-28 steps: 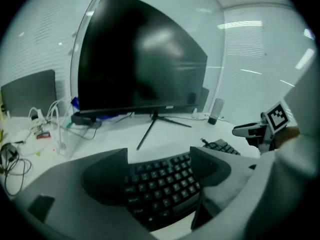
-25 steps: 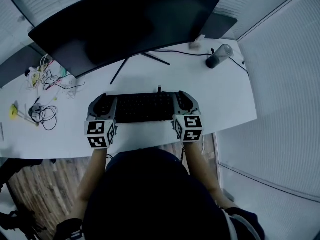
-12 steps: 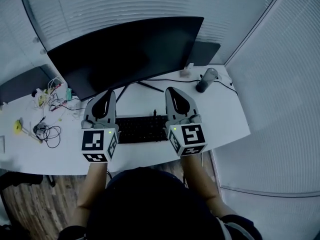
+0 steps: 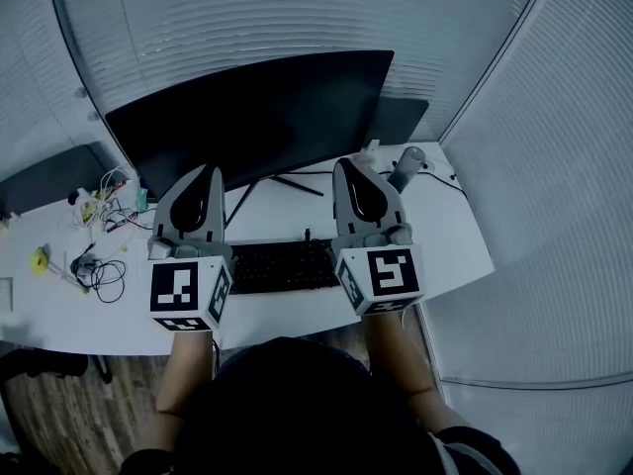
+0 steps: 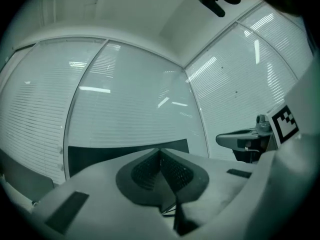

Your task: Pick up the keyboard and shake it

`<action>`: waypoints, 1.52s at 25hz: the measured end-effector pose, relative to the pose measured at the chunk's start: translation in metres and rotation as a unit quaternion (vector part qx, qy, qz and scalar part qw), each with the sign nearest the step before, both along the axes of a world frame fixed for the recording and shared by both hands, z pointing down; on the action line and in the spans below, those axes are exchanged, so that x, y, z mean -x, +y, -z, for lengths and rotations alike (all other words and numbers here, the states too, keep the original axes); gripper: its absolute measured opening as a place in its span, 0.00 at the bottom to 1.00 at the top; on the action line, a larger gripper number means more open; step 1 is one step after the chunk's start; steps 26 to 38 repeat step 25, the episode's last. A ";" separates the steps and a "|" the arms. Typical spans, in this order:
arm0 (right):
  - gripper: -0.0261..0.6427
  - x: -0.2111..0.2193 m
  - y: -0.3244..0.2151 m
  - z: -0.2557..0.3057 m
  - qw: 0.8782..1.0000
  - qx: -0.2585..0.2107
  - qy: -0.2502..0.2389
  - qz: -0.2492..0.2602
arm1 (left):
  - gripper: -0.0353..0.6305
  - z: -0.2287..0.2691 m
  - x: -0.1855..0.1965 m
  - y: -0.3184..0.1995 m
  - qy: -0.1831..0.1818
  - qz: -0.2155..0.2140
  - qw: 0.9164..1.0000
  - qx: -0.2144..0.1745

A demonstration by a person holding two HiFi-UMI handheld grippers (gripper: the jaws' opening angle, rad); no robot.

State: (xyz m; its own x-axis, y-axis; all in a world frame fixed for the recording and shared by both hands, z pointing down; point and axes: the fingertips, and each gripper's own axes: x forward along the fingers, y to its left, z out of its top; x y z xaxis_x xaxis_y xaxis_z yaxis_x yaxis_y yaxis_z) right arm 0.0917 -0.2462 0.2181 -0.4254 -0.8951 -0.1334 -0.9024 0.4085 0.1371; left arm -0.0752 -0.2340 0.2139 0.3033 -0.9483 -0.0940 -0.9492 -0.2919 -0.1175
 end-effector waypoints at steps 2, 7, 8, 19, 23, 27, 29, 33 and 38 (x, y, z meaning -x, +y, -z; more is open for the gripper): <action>0.08 0.000 0.000 -0.002 1.000 0.005 -0.002 -0.003 | 0.09 0.000 0.000 0.000 0.001 -0.001 1.000 -0.001; 0.08 -0.001 -0.002 -0.002 1.000 0.012 -0.010 -0.008 | 0.09 -0.002 0.000 -0.002 0.006 -0.005 1.000 0.003; 0.08 -0.001 -0.001 -0.002 1.000 0.013 -0.013 -0.009 | 0.09 -0.002 0.000 -0.002 0.006 -0.006 1.000 0.003; 0.08 -0.003 0.000 -0.006 1.000 0.019 -0.014 -0.014 | 0.09 -0.005 -0.001 -0.001 0.007 -0.014 1.000 0.006; 0.08 0.000 0.000 -0.007 1.000 0.021 -0.016 -0.017 | 0.09 -0.008 0.002 -0.001 0.006 -0.017 1.000 0.007; 0.08 0.002 0.001 -0.009 1.000 0.020 -0.015 -0.018 | 0.09 -0.010 0.004 -0.002 0.006 -0.017 1.000 0.006; 0.08 0.002 0.001 -0.009 1.000 0.020 -0.015 -0.018 | 0.09 -0.010 0.004 -0.002 0.006 -0.017 1.000 0.006; 0.08 0.002 0.001 -0.009 1.000 0.020 -0.015 -0.018 | 0.09 -0.010 0.004 -0.002 0.006 -0.017 1.000 0.006; 0.08 0.002 0.001 -0.009 1.000 0.020 -0.015 -0.018 | 0.09 -0.010 0.004 -0.002 0.006 -0.017 1.000 0.006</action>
